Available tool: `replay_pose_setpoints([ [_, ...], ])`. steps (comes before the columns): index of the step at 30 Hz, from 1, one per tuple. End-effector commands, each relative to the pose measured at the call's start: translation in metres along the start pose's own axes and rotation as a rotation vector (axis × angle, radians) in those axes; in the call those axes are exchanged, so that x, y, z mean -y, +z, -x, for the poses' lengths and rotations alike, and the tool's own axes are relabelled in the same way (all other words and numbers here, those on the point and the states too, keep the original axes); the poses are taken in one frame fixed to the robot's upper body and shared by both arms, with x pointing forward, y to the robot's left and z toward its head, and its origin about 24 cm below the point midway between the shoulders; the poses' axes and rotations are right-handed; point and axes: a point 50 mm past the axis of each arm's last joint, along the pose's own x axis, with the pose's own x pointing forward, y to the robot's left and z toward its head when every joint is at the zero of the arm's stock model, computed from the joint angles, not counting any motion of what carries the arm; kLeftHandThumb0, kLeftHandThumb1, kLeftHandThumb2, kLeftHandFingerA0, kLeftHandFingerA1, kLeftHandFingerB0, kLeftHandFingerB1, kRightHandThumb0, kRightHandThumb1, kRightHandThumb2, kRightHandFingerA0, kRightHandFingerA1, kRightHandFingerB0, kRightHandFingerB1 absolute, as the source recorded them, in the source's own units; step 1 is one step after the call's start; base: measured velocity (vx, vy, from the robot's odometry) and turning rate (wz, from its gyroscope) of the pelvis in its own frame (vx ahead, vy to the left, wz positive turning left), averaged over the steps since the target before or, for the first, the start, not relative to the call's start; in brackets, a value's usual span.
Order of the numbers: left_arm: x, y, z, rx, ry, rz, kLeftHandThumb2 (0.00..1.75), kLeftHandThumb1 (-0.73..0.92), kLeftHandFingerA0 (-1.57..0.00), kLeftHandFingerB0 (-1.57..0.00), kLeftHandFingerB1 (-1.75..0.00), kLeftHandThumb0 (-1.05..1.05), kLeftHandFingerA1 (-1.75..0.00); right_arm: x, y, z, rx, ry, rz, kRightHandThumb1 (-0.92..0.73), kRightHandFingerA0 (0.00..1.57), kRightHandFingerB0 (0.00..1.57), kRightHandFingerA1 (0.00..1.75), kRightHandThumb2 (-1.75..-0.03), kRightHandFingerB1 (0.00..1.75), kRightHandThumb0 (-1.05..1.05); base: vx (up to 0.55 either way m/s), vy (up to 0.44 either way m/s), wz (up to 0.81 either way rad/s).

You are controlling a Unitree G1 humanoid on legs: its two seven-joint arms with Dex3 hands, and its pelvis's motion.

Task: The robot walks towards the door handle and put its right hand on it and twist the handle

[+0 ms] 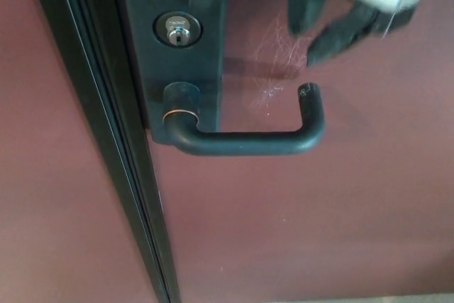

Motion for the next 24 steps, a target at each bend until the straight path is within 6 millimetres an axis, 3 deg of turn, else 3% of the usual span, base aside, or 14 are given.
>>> replay_pose_setpoints([
  [1,0.007,-0.019,0.003,-0.059,-0.082,-0.014,0.67,0.4,-0.59,-0.38,-0.45,-0.43,-0.55,0.056,0.004,0.075,-0.104,-0.617,0.104,-0.49,0.01,0.0,0.48,-0.94,0.48,-0.18,0.0,0.0,0.0],
  [2,0.007,-0.019,0.003,-0.059,-0.082,-0.014,0.67,0.4,-0.59,-0.38,-0.45,-0.43,-0.55,0.056,0.004,0.075,-0.104,-0.617,0.104,-0.49,0.01,0.0,0.48,-0.94,0.48,-0.18,0.0,0.0,0.0],
  [3,0.008,-0.019,0.003,-0.063,-0.086,-0.01,0.67,0.4,-0.59,-0.38,-0.45,-0.42,-0.54,0.058,0.004,0.079,-0.117,-0.639,0.084,-0.48,0.09,0.09,0.31,-0.57,0.22,-0.26,0.0,0.0,0.0],
  [4,0.008,-0.019,0.003,-0.064,-0.089,-0.011,0.67,0.4,-0.59,-0.38,-0.45,-0.42,-0.54,0.059,0.004,0.08,-0.125,-0.643,0.085,-0.49,0.09,0.07,0.29,-0.55,0.25,-0.25,0.0,0.0,0.0],
  [8,0.008,-0.02,0.003,-0.064,-0.094,-0.01,0.67,0.4,-0.59,-0.38,-0.45,-0.42,-0.54,0.061,0.003,0.083,-0.134,-0.65,0.088,-0.48,0.09,0.09,0.31,-0.57,0.23,-0.27,0.0,0.0,0.0],
  [9,0.008,-0.019,0.003,-0.063,-0.097,-0.027,0.67,0.4,-0.59,-0.38,-0.45,-0.42,-0.54,0.063,-0.002,0.094,-0.143,-0.659,0.065,-0.45,0.01,0.0,0.47,-0.92,0.48,-0.19,0.0,0.0,0.0],
  [10,0.008,-0.018,0.002,-0.061,-0.097,-0.03,0.67,0.4,-0.59,-0.38,-0.45,-0.42,-0.54,0.064,-0.007,0.099,-0.142,-0.661,0.043,-0.46,0.26,0.08,0.36,-0.57,0.21,-0.26,0.0,0.0,0.0],
  [11,0.008,-0.018,0.002,-0.061,-0.097,-0.03,0.67,0.4,-0.59,-0.38,-0.45,-0.42,-0.54,0.064,-0.011,0.104,-0.139,-0.661,0.026,-0.46,0.32,0.08,0.38,-0.56,0.21,-0.26,0.0,0.0,0.0],
  [14,0.007,-0.017,0.003,-0.062,-0.098,-0.029,0.67,0.4,-0.59,-0.38,-0.45,-0.42,-0.54,0.063,-0.026,0.12,-0.124,-0.66,-0.026,-0.45,0.24,0.08,0.36,-0.56,0.22,-0.25,0.0,0.0,0.0],
  [15,0.007,-0.017,0.003,-0.061,-0.097,-0.03,0.67,0.4,-0.59,-0.38,-0.45,-0.42,-0.54,0.058,-0.038,0.133,-0.126,-0.652,-0.063,-0.39,0.01,0.0,0.48,-0.88,0.48,-0.19,0.0,0.0,0.0],
  [18,0.007,-0.017,0.003,-0.061,-0.098,-0.03,0.67,0.4,-0.59,-0.38,-0.45,-0.42,-0.54,0.056,-0.043,0.139,-0.124,-0.649,-0.072,-0.39,0.01,0.0,0.48,-0.88,0.48,-0.19,0.0,0.007,0.05],
  [19,0.006,-0.018,0.003,-0.065,-0.095,-0.032,0.67,0.4,-0.59,-0.38,-0.45,-0.42,-0.54,0.04,-0.062,0.16,-0.139,-0.639,-0.127,-0.39,0.26,0.09,0.4,-0.58,0.3,-0.33,0.0,0.0,0.0],
  [22,0.006,-0.02,0.003,-0.068,-0.091,-0.039,0.67,0.4,-0.59,-0.38,-0.45,-0.42,-0.54,0.018,-0.074,0.181,-0.163,-0.631,-0.153,-0.4,0.41,0.1,0.45,-0.57,0.29,-0.31,0.0,0.0,0.0],
  [24,0.006,-0.02,0.003,-0.068,-0.091,-0.041,0.67,0.4,-0.59,-0.38,-0.45,-0.42,-0.54,0.004,-0.076,0.191,-0.196,-0.627,-0.156,-0.4,0.31,0.11,0.41,-0.56,0.29,-0.3,0.0,0.0,0.0],
])
